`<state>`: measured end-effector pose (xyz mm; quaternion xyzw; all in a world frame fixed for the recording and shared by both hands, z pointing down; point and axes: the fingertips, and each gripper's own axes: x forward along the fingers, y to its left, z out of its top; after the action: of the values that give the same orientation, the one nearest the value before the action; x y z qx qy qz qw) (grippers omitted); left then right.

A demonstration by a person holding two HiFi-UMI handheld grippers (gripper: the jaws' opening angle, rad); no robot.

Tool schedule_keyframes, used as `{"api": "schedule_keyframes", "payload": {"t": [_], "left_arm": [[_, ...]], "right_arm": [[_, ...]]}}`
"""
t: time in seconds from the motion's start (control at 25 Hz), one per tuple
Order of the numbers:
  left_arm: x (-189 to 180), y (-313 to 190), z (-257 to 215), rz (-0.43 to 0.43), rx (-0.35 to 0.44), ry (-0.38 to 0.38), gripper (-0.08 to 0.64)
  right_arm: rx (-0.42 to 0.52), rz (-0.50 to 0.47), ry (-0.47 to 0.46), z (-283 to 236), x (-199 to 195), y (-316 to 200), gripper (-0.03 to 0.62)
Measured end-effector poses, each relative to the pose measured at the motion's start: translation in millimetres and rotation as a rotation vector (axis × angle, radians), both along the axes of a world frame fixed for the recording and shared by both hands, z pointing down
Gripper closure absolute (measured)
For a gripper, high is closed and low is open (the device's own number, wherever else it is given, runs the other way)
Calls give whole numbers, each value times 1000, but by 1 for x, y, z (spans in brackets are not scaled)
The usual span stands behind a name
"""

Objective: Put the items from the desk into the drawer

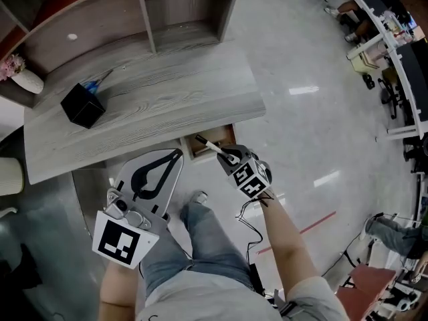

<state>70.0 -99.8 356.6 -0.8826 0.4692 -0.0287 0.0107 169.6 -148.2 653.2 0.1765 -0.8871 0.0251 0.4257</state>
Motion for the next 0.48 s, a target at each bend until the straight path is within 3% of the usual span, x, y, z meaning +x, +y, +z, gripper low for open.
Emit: {"api": "schedule_keyframes", "payload": {"t": [0.48], "left_arm": [[-4, -18, 20, -2, -29, 11, 555]], "right_arm": [[-36, -23, 114, 46, -2, -20, 520]]}}
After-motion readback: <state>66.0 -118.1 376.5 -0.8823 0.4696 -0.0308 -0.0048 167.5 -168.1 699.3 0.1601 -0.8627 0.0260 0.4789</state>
